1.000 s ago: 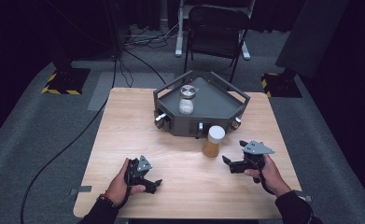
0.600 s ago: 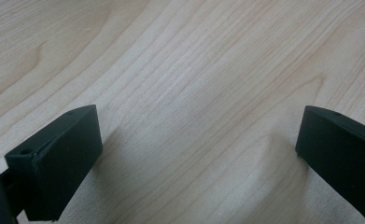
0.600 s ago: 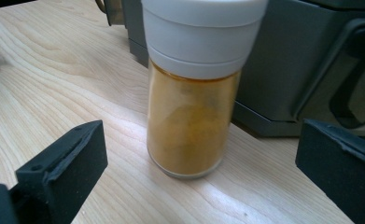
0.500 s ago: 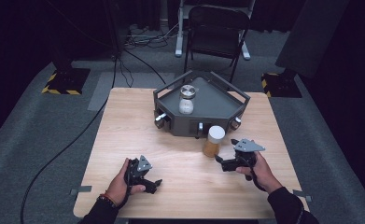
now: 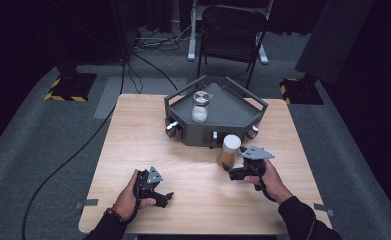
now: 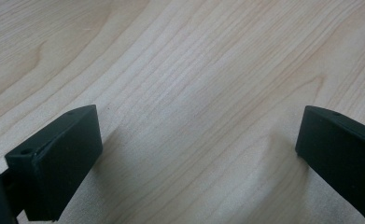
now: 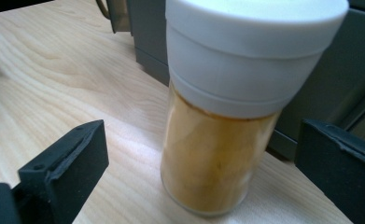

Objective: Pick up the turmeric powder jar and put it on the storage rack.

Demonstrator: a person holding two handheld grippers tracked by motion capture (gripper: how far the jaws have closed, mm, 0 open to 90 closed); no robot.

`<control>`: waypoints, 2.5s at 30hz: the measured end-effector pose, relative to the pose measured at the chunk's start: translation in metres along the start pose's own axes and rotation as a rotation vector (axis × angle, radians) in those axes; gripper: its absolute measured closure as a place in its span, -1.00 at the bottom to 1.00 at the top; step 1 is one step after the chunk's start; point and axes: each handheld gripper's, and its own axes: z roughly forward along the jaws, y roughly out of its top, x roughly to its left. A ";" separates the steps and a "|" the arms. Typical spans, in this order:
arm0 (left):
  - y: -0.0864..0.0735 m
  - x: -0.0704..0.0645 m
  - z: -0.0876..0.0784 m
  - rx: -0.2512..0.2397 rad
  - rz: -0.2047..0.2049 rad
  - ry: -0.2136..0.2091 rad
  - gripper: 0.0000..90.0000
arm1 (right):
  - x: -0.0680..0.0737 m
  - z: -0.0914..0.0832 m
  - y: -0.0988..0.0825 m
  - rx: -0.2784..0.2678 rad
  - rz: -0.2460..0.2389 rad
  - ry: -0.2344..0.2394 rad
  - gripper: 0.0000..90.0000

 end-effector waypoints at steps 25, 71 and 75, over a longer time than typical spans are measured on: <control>0.000 0.000 0.000 0.000 0.001 0.000 -1.00 | 0.013 0.021 0.001 -0.055 0.082 -0.067 -0.53; 0.000 0.000 0.000 0.000 0.001 0.001 -1.00 | 0.027 -0.005 0.030 -0.061 0.032 -0.134 -0.27; 0.000 0.000 0.000 0.000 0.001 0.001 -1.00 | 0.026 -0.011 0.034 -0.071 0.032 -0.138 -0.27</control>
